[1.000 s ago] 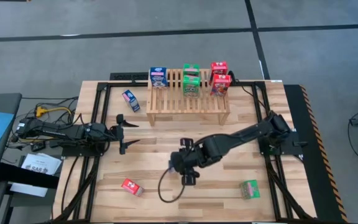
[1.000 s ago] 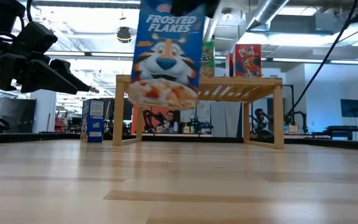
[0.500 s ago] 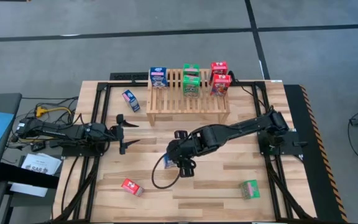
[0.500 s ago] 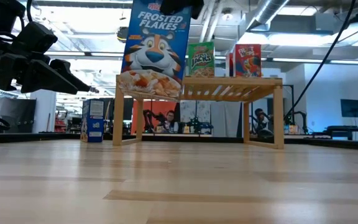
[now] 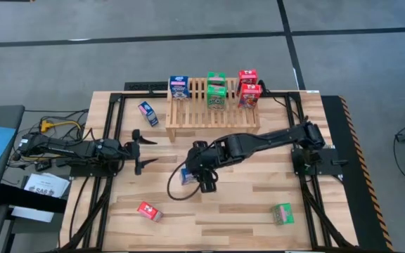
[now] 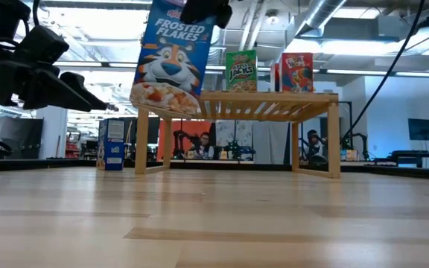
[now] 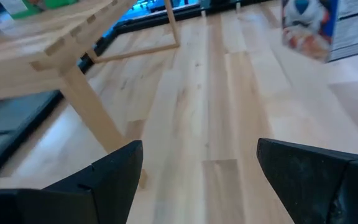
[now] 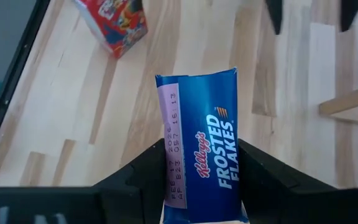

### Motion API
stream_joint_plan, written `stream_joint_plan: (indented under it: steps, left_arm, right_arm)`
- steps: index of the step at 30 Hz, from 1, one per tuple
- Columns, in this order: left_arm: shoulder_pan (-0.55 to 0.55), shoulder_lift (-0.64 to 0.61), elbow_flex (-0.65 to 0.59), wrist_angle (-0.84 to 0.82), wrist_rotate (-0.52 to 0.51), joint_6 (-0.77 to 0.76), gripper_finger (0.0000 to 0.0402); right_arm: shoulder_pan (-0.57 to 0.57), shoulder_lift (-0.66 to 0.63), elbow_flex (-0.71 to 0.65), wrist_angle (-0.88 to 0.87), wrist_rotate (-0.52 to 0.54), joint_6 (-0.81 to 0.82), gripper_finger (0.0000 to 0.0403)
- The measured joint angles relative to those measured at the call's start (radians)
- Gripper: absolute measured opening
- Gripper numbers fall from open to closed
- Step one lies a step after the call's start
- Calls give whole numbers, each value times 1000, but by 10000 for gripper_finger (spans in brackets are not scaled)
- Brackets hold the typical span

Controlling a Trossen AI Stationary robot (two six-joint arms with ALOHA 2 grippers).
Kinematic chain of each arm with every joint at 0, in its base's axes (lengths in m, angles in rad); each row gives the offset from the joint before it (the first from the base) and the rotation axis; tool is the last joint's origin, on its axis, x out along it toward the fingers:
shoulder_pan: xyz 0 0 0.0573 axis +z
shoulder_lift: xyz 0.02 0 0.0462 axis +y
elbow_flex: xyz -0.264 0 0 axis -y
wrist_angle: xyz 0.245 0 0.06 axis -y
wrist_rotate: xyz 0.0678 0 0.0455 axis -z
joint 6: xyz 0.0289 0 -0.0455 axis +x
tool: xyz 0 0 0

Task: Stack cereal on shelf
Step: Put the bottom blue cereal box on the shelf aligned with the other blue cereal box

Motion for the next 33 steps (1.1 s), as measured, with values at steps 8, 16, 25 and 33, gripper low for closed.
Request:
stream_joint_plan:
  steps: [8, 16, 25, 33]
  left_arm:
    - [0, 0, 0, 5, 28, -111, 305]
    - [1, 0, 0, 191, 5, -199, 305]
    - [1, -1, 0, 575, 18, -137, 305]
    - [1, -1, 1, 696, -2, -177, 305]
  right_arm:
    - [-49, 0, 0, 10, 0, -15, 194]
    - [-111, 0, 0, 32, 0, -29, 194]
    - [-165, 0, 0, 49, 0, -36, 194]
    - [-179, 0, 0, 48, 0, -54, 194]
